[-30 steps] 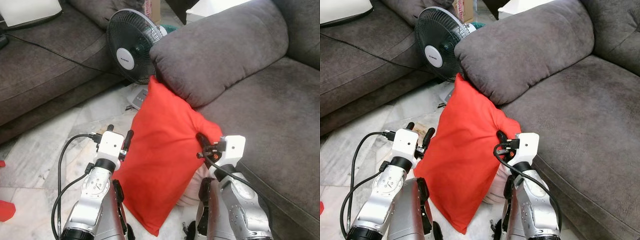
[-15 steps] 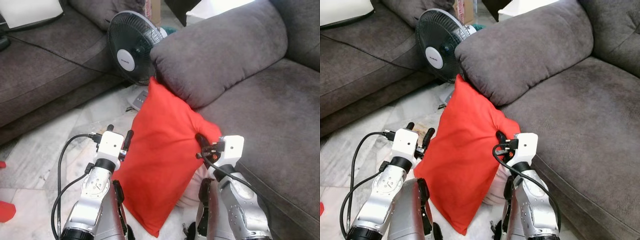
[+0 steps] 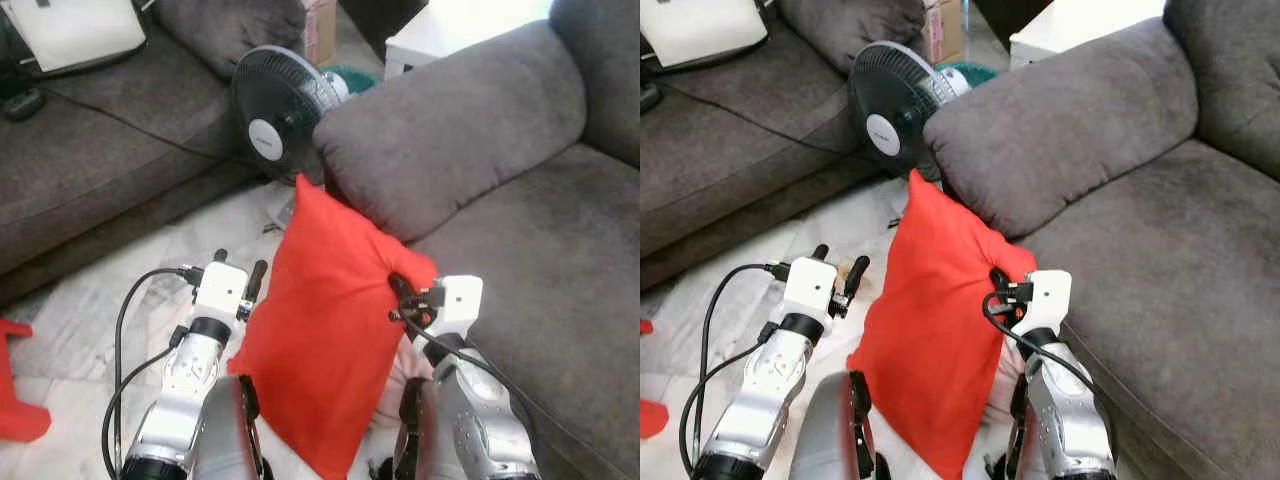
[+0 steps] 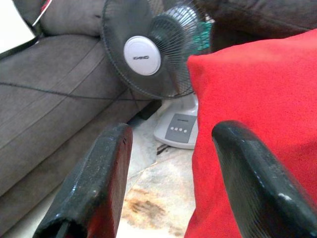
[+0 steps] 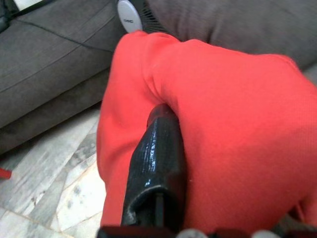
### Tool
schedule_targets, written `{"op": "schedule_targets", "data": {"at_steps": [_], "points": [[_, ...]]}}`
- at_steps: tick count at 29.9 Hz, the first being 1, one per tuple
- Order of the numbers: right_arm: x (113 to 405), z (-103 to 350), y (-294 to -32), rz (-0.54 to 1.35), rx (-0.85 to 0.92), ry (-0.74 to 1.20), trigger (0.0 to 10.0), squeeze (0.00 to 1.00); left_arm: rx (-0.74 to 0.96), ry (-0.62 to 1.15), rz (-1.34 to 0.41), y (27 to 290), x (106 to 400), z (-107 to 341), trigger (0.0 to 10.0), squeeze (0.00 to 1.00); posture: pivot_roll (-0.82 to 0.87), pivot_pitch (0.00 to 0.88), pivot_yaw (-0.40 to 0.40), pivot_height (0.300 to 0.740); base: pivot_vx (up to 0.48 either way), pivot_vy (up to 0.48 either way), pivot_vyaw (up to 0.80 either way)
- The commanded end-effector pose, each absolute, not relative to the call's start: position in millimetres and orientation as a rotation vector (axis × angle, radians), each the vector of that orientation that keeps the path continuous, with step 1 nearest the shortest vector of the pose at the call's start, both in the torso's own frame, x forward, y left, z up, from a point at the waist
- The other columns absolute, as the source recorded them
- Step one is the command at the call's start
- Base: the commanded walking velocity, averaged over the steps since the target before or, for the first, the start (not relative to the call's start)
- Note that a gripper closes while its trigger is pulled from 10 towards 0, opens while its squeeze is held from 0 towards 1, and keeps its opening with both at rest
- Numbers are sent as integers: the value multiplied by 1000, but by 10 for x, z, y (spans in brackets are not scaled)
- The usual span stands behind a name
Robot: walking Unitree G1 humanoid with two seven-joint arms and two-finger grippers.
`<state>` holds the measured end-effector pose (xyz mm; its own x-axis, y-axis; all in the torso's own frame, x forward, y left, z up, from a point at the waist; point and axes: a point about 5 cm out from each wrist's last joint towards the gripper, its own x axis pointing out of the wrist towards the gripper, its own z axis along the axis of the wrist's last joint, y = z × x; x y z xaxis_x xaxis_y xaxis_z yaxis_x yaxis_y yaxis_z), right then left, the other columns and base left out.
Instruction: Move the pillow to the sofa from floor
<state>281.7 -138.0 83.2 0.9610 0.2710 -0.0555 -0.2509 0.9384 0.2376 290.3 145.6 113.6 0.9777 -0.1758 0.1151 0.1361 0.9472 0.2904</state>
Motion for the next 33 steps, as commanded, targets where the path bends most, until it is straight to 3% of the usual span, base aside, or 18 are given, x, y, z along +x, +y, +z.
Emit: {"op": "schedule_targets", "data": {"at_steps": [1,18,33], "points": [[2892,1072,-1391,266,220,-40,10000,0,298,-131,-167,1464,2875,1101,10000,0,155,134,11,569,0,0,0],[2896,1105,-1381,265,244,-66,10000,0,301,-131,-171,1476,2879,1108,10000,0,161,139,17,573,0,0,0],[2900,1098,-1393,257,239,-64,10000,0,287,-130,-173,1471,2877,1108,10000,0,161,141,19,666,0,0,0]]}}
